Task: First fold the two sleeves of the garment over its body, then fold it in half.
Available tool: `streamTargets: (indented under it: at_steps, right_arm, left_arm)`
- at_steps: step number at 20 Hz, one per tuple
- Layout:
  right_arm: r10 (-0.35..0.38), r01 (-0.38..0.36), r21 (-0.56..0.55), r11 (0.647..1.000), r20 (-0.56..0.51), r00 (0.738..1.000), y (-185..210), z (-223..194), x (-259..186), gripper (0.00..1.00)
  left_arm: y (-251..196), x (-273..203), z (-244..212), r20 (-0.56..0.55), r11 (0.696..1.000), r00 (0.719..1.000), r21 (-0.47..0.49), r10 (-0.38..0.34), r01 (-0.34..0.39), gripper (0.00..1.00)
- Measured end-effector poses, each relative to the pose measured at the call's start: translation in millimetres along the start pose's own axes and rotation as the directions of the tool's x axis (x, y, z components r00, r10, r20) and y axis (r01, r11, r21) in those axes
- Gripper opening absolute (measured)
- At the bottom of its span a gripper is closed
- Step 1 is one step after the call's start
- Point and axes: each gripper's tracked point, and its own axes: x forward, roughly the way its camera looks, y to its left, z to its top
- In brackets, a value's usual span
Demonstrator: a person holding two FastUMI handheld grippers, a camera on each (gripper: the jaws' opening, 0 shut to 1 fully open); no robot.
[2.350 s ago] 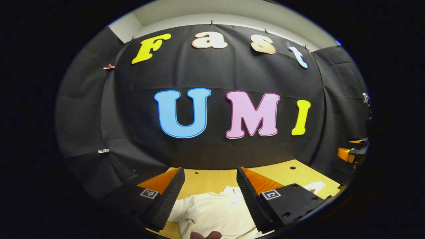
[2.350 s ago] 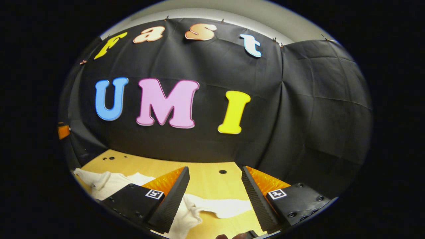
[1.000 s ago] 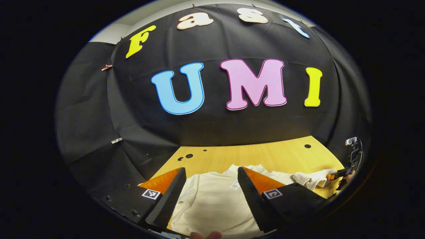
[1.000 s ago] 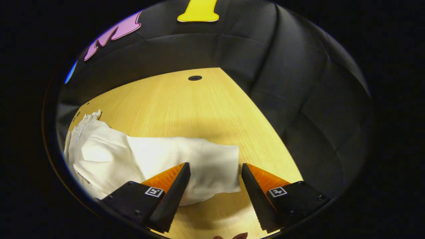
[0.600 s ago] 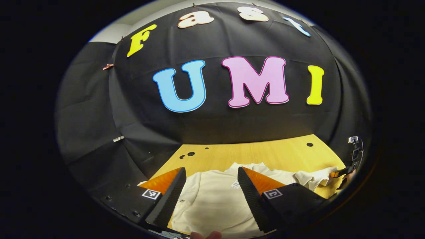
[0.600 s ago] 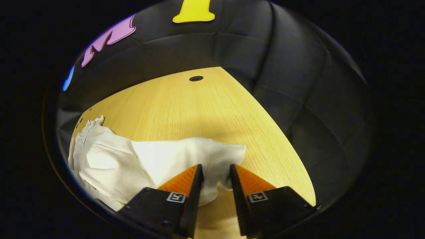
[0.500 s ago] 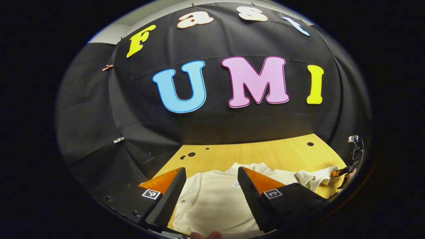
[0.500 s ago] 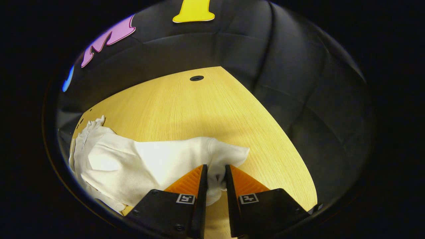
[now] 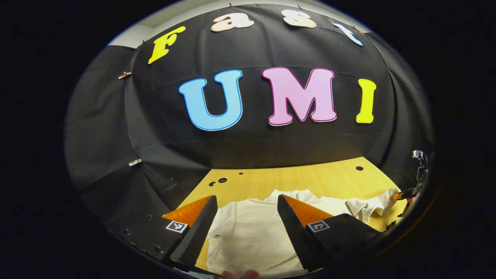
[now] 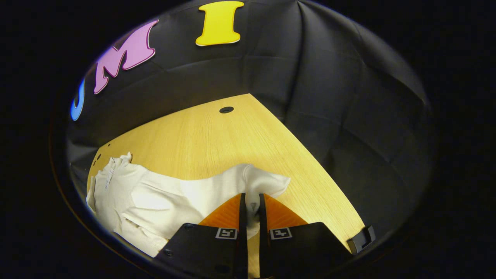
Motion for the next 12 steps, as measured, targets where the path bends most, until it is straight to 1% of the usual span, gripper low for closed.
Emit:
streamTargets:
  at_steps: [3, 6, 9, 12]
  right_arm:
    - [-0.042, 0.041, 0.004, 0.999, 0.034, 0.999, 0.3, 1.7, -27.2, 0.16]
    - [-0.064, 0.063, 0.014, 0.998, 0.054, 0.996, 8.3, -1.2, -56.9, 0.16]
    - [-0.065, 0.065, 0.002, 0.998, 0.077, 0.995, 24.0, -2.0, -87.9, 0.16]
    - [-0.052, 0.053, -0.009, 0.999, 0.115, 0.992, 50.5, 5.8, -119.5, 0.16]
  left_arm:
    - [12.7, 4.2, -1.4, 0.003, 0.999, 0.999, -0.020, -0.041, 0.041, 0.96]
    - [29.7, 8.2, -3.7, 0.003, 0.997, 0.998, -0.039, -0.063, 0.063, 0.96]
    - [45.6, 12.0, -6.7, 0.008, 0.995, 0.997, -0.052, -0.083, 0.083, 0.96]
    - [64.9, 13.4, -11.7, 0.009, 0.994, 0.996, -0.066, -0.092, 0.093, 0.96]
